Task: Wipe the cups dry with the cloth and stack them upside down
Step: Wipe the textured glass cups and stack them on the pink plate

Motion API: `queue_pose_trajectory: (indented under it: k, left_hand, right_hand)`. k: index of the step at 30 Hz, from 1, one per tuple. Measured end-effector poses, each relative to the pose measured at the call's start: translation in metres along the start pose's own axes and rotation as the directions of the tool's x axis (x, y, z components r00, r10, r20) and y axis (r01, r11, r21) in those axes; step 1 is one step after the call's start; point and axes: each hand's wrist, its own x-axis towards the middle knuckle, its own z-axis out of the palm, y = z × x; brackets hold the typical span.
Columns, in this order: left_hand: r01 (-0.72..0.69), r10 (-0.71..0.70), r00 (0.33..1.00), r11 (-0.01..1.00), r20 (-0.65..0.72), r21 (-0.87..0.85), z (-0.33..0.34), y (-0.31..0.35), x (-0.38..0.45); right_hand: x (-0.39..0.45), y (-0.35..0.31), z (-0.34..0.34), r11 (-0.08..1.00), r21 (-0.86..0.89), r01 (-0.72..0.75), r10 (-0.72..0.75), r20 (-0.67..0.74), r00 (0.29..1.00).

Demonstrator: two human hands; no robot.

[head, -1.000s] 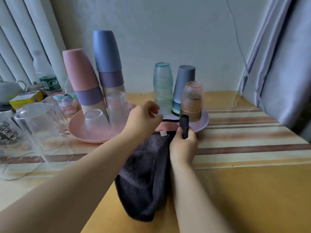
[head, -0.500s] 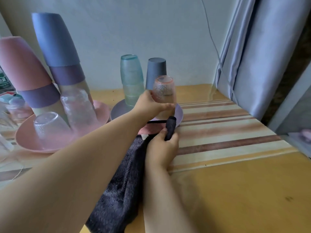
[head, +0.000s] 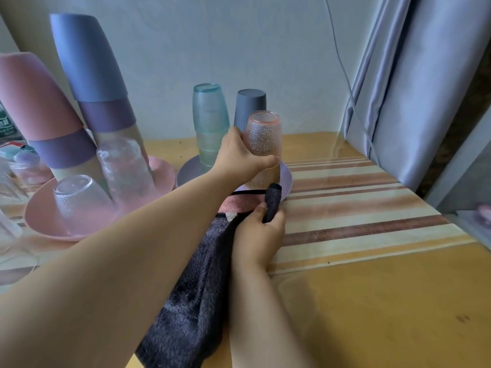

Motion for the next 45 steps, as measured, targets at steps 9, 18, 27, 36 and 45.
queue_pose_trajectory:
  k: [9, 18, 27, 36, 45]
  left_hand:
    - [-0.08, 0.072, 0.995, 0.99, -0.071, -0.117, -0.045, 0.018, -0.032]
    - [0.103, -0.124, 0.985, 0.98, -0.123, -0.169, -0.141, -0.042, -0.148]
    - [0.103, -0.203, 0.963, 0.883, -0.176, -0.457, -0.161, -0.077, -0.196]
    - [0.062, -0.076, 0.997, 0.881, -0.01, -0.468, -0.175, -0.084, -0.192]
    - [0.089, -0.035, 0.992, 0.867, 0.117, -0.491, -0.172, -0.085, -0.196]
  right_hand:
    - [-0.004, -0.003, -0.003, 1.0, 0.021, 0.01, -0.012, 0.055, 0.998]
    - [-0.033, -0.025, 0.003, 0.982, 0.178, 0.06, -0.128, 0.4, 0.907]
    - [-0.091, -0.007, 0.008, 0.963, 0.257, 0.086, -0.271, 0.909, 0.316]
    - [-0.114, 0.0, 0.009, 0.869, 0.154, 0.47, -0.286, 0.932, 0.224]
    - [-0.111, -0.01, 0.006, 0.918, 0.181, 0.353, -0.332, 0.837, 0.435]
